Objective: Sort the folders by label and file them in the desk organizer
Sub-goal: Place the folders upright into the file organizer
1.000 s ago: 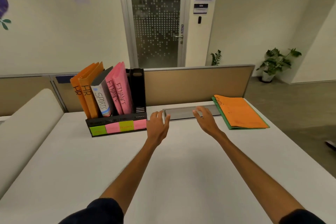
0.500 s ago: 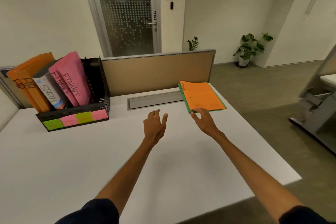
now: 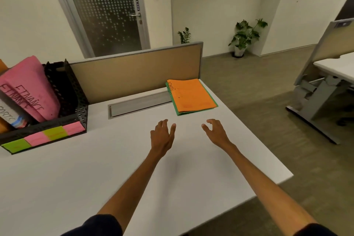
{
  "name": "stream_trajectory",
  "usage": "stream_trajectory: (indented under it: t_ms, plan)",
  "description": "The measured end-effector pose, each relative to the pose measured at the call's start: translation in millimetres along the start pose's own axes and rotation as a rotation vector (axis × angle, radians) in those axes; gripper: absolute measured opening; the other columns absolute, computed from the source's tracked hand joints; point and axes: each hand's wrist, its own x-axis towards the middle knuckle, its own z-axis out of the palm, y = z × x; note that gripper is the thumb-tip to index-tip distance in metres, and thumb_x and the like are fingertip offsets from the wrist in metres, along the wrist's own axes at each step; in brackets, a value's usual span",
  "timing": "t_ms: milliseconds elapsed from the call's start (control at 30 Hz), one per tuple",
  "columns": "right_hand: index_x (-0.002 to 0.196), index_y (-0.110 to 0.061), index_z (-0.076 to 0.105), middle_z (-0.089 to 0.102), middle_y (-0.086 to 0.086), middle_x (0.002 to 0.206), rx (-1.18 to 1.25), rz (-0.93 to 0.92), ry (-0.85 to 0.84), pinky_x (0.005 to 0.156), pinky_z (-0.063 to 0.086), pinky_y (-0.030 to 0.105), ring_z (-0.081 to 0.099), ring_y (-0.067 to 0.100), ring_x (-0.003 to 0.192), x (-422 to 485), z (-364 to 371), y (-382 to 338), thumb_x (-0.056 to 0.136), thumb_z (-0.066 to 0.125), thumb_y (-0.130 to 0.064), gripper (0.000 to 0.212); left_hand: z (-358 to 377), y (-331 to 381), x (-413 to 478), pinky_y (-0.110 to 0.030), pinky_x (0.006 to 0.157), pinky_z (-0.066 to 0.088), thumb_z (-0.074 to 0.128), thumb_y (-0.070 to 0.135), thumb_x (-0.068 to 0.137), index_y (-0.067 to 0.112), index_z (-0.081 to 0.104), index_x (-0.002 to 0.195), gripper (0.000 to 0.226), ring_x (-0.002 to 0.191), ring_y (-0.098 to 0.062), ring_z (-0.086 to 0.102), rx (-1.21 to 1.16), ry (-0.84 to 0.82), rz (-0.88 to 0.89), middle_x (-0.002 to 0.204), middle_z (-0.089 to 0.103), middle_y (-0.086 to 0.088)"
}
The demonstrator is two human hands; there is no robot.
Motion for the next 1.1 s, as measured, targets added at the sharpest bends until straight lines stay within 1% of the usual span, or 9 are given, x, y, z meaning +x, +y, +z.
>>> stream_trajectory:
  t_ms: [100, 267, 400, 567, 767, 867, 1100]
  plan:
    - [0.137, -0.011, 0.045, 0.043, 0.010, 0.142, -0.005, 0.041, -0.002, 0.110, 0.037, 0.040, 0.042, 0.024, 0.132, 16.1, -7.5, 10.6, 0.098, 0.051, -0.039, 0.048, 14.4, 6.8, 19.1, -0.051, 0.113, 0.032, 0.027, 0.052, 0.102, 0.014, 0.037, 0.147, 0.060, 0.136, -0.027, 0.042, -0.017, -0.029, -0.024, 0.152, 0.039, -0.008]
    - [0.137, -0.011, 0.045, 0.044, 0.010, 0.141, -0.027, 0.051, 0.007, 0.110, 0.035, 0.039, 0.041, 0.024, 0.133, 56.5, -24.8, 19.8, 0.098, 0.052, -0.038, 0.048, 33.1, 17.0, 59.7, -0.049, 0.109, 0.035, 0.028, 0.050, 0.102, 0.013, 0.035, 0.147, 0.059, 0.134, -0.028, 0.044, -0.050, -0.023, -0.036, 0.151, 0.040, -0.009]
    - [0.137, -0.012, 0.045, 0.044, 0.010, 0.141, -0.033, 0.055, 0.014, 0.111, 0.034, 0.040, 0.041, 0.023, 0.132, 84.1, -30.1, 23.6, 0.098, 0.052, -0.038, 0.048, 47.4, 19.9, 81.3, -0.050, 0.109, 0.035, 0.027, 0.050, 0.102, 0.013, 0.033, 0.148, 0.059, 0.134, -0.028, 0.044, -0.046, -0.039, -0.036, 0.151, 0.039, -0.009]
    - [0.137, -0.011, 0.044, 0.043, 0.009, 0.141, -0.050, 0.054, -0.016, 0.112, 0.034, 0.042, 0.042, 0.023, 0.132, 118.8, -32.1, 31.2, 0.099, 0.050, -0.039, 0.048, 61.1, 23.4, 107.6, -0.050, 0.108, 0.037, 0.028, 0.050, 0.102, 0.013, 0.033, 0.148, 0.059, 0.132, -0.028, 0.046, -0.056, -0.057, -0.060, 0.150, 0.041, -0.010]
    - [0.136, -0.012, 0.045, 0.044, 0.009, 0.139, -0.052, 0.051, -0.063, 0.109, 0.036, 0.040, 0.044, 0.024, 0.130, 170.3, -30.8, 47.5, 0.099, 0.051, -0.037, 0.045, 82.6, 22.7, 137.8, -0.049, 0.108, 0.038, 0.029, 0.048, 0.103, 0.013, 0.032, 0.148, 0.057, 0.132, -0.028, 0.047, -0.063, -0.080, -0.103, 0.149, 0.042, -0.010]
    - [0.136, -0.012, 0.045, 0.044, 0.009, 0.138, -0.026, 0.070, -0.080, 0.109, 0.036, 0.040, 0.044, 0.025, 0.130, 194.9, -29.2, 56.3, 0.099, 0.051, -0.035, 0.045, 91.3, 24.2, 149.8, -0.048, 0.107, 0.039, 0.028, 0.048, 0.103, 0.015, 0.034, 0.147, 0.056, 0.131, -0.027, 0.048, -0.062, -0.086, -0.119, 0.148, 0.045, -0.008]
    - [0.135, -0.007, 0.046, 0.044, 0.014, 0.138, -0.032, 0.097, -0.089, 0.106, 0.038, 0.039, 0.043, 0.028, 0.130, 248.3, -25.2, 71.3, 0.097, 0.054, -0.035, 0.048, 101.5, 31.4, 181.6, -0.042, 0.097, 0.046, 0.027, 0.048, 0.103, 0.012, 0.044, 0.138, 0.053, 0.122, -0.026, 0.054, -0.077, -0.053, -0.135, 0.137, 0.055, -0.010]
